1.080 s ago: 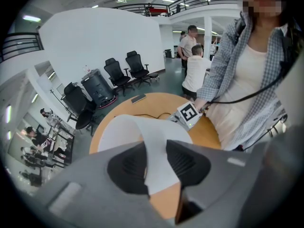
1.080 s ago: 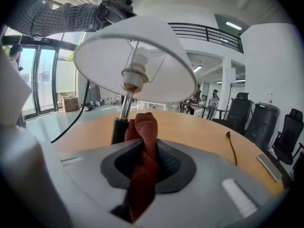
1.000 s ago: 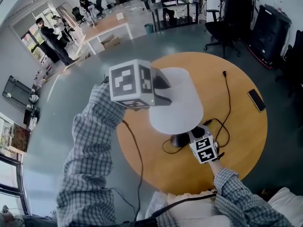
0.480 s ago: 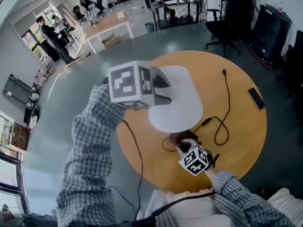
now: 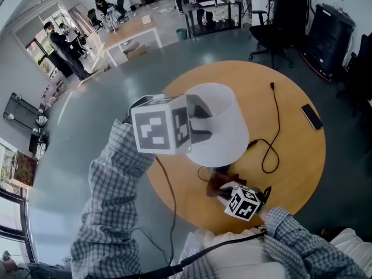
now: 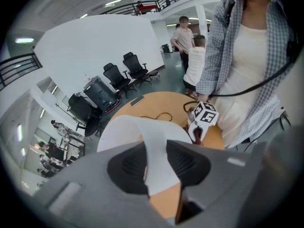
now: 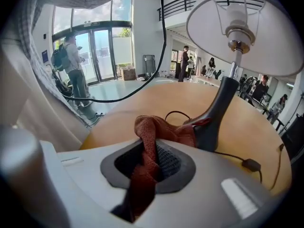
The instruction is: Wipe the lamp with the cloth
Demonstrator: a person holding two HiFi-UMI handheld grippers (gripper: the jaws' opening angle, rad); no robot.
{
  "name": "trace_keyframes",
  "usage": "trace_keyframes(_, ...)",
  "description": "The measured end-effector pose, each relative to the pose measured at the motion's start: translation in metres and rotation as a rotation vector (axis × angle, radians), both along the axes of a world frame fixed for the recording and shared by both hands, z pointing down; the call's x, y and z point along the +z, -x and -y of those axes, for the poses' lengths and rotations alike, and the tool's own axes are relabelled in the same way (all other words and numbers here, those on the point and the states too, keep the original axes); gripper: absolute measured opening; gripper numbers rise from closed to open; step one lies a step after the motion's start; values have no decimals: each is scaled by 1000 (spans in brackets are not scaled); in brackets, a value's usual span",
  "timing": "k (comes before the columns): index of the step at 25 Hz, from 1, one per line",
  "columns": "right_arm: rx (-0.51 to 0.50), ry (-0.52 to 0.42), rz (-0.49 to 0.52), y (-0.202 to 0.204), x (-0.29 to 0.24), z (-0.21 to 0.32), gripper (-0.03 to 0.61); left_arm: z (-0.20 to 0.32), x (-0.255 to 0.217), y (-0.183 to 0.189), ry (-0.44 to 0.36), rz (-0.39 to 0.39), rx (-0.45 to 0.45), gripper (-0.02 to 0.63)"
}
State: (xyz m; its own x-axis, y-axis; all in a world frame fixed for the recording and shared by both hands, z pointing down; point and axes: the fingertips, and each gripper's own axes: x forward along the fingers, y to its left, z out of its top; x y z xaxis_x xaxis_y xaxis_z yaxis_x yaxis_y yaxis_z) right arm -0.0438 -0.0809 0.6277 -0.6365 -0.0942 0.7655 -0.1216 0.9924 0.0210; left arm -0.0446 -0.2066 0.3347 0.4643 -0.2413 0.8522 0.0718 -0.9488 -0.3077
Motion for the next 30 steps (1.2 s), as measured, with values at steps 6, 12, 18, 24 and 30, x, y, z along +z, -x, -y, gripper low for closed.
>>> trace_keyframes(6,-6,32,-1,-21,-6,-22,58,-29,7,-18,-47,69,59,120)
trace_keyframes(12,14,44,-3,-34,-13,-36,58,-46,11,-24,-115,99,75,127)
trace_keyframes(18,-1,-16,-107,-42,10,-38,61,-45,8,-25,-147,30,57,140)
trace_keyframes(24,77,-62,-170,-37,27,-21,63,-44,-2,-28,-161,-108,0,176)
trace_keyframes(30,30,12,-192,-33,28,-22,67,-47,-6,-24,-162,-179,-38,193)
